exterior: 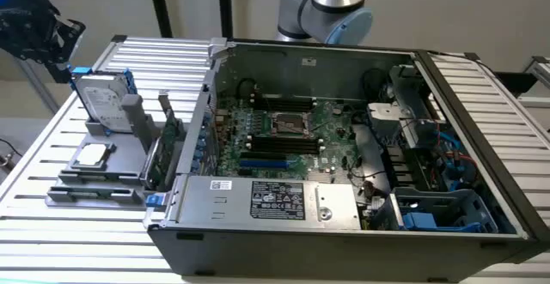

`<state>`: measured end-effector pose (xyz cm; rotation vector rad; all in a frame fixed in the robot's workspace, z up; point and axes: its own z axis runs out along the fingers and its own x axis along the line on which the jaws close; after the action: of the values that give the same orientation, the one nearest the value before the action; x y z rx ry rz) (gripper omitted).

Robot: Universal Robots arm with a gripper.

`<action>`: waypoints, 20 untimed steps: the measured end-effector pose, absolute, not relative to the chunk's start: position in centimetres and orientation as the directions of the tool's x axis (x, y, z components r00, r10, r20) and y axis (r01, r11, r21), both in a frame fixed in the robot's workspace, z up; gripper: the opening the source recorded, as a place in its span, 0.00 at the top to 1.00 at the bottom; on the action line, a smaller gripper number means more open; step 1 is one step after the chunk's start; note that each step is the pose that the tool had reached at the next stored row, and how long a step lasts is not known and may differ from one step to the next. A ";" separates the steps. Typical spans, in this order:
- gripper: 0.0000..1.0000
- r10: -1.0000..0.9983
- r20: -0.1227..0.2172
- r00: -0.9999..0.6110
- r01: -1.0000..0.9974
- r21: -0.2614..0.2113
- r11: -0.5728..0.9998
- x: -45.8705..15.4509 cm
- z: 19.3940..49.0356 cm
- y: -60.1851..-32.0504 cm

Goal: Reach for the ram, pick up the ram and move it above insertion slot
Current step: 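Reach for the ram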

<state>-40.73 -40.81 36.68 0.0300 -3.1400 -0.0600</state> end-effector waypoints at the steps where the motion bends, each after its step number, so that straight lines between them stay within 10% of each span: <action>1: 0.89 -0.019 0.000 -1.000 -0.019 0.038 0.999 -40.7 36.7 -40.8; 20: 0.89 -0.019 0.004 -1.000 -0.019 0.038 0.999 -39.1 36.7 -42.1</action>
<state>-39.10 -42.07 36.66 0.0298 -3.1363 -0.0600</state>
